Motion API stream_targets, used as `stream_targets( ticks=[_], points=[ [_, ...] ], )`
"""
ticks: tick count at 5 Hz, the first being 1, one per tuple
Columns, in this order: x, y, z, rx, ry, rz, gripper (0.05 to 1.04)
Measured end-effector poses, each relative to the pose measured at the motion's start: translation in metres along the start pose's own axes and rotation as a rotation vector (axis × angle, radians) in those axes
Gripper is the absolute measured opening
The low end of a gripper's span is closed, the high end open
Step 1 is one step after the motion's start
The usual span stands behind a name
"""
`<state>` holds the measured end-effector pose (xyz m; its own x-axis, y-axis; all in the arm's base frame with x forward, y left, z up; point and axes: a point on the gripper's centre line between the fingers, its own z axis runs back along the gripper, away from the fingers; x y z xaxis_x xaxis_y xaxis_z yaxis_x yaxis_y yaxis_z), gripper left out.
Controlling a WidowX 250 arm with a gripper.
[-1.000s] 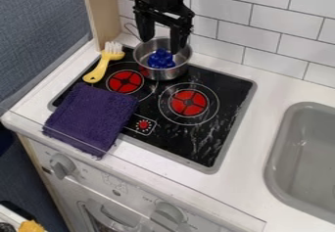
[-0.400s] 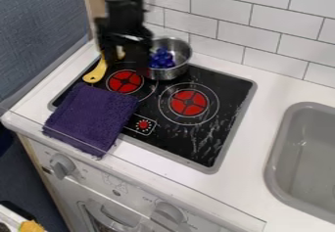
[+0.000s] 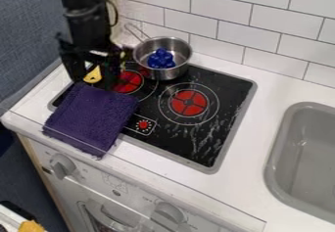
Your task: Move the purple cloth to the bottom right corner of the stove
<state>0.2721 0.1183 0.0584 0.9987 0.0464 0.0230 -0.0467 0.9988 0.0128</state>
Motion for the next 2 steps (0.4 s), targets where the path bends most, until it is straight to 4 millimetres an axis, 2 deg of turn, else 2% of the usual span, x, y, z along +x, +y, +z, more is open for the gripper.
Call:
stream_targets(
  ticks=[1,2],
  points=[
    [-0.003,-0.002,-0.029,0.073,0.11,0.053,1.0],
    [0.005,-0.004,-0.04,0.153,0.16,0.108,1.0]
  ],
)
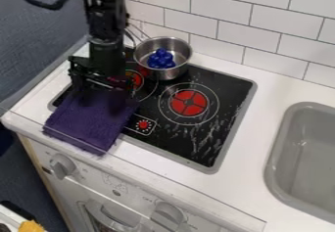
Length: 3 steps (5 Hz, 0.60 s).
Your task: Move the purple cloth to the bottom right corner of the stove
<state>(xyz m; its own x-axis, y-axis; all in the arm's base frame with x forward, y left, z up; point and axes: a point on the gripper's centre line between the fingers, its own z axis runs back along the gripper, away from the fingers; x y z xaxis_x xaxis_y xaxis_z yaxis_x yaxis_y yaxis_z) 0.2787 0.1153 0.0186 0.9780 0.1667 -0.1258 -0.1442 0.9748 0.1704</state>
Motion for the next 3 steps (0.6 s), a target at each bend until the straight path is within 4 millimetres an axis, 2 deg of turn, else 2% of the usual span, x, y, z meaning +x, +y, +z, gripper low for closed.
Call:
stream_targets(
  ticks=[1,2,3],
  points=[
    [0.009,-0.006,-0.002,0.02,0.042,-0.011,1.0],
    [0.007,-0.025,-0.001,-0.042,0.049,-0.039,1.0],
    [-0.003,-0.074,0.008,-0.104,0.031,-0.133,0.998]
  ],
)
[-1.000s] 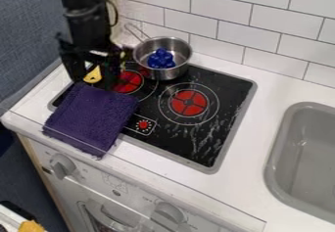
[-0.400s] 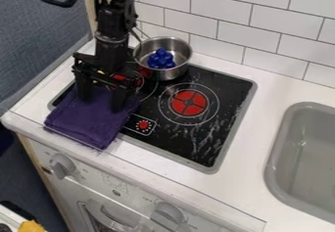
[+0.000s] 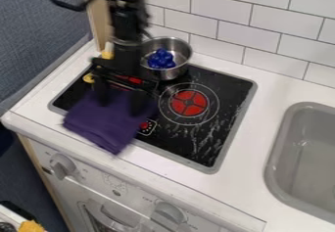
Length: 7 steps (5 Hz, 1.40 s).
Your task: Move the purple cloth to the bottom right corner of the stove
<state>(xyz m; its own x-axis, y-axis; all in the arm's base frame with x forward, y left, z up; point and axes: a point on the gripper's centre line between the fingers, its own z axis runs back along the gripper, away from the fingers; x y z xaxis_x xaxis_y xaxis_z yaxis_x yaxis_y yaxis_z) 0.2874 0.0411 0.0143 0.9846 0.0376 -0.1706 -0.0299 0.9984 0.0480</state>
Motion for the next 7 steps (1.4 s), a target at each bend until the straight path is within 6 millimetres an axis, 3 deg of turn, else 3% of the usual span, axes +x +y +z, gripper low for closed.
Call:
stream_targets(
  ticks=[1,2,3,4,5,6,7],
  points=[
    [-0.003,-0.046,0.0,-0.011,0.001,-0.09,0.999],
    [-0.007,-0.076,0.001,-0.002,-0.001,-0.15,0.999],
    [-0.006,-0.088,0.003,-0.009,-0.01,-0.173,0.999],
    [-0.005,-0.095,0.005,-0.02,-0.019,-0.19,0.999],
    [-0.001,-0.09,0.007,-0.021,-0.033,-0.177,0.999],
    [0.004,-0.078,0.047,0.008,-0.195,-0.151,1.0],
    [0.003,-0.073,0.073,0.021,-0.279,-0.148,1.0]
  ],
)
